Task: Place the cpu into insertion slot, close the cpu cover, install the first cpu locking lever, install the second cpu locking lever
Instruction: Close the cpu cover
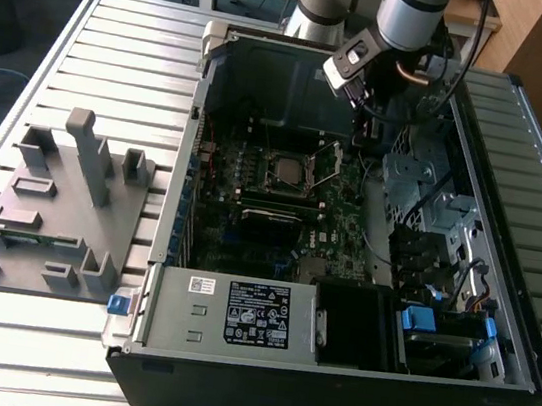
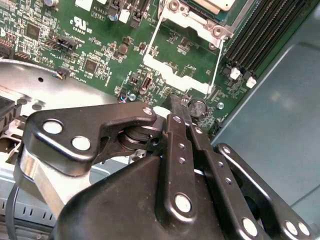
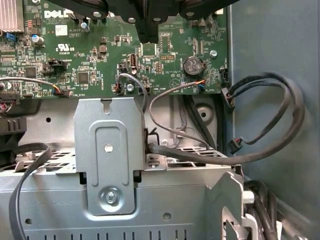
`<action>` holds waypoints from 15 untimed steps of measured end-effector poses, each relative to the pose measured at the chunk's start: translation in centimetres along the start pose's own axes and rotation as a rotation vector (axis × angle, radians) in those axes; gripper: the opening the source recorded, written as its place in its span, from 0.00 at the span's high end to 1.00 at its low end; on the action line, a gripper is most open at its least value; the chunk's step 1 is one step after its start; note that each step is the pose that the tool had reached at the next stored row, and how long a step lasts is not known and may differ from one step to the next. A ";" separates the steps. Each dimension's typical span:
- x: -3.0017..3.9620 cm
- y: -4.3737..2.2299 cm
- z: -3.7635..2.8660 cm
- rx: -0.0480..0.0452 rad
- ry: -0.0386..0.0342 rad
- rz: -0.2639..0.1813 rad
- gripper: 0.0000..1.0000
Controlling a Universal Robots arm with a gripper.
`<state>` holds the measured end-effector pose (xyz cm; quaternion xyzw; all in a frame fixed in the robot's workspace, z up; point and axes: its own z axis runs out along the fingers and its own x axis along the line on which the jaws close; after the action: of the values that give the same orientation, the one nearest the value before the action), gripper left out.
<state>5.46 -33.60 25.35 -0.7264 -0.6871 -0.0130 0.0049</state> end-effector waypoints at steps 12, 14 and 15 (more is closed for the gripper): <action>-0.02 0.22 1.10 0.0000 0.0000 0.000 0.90; -0.02 0.22 1.15 0.0000 -0.0002 0.000 0.90; -0.02 0.22 1.16 0.0001 -0.0004 0.000 0.90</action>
<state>5.70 -33.60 24.19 -0.7264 -0.6871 -0.0129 0.0048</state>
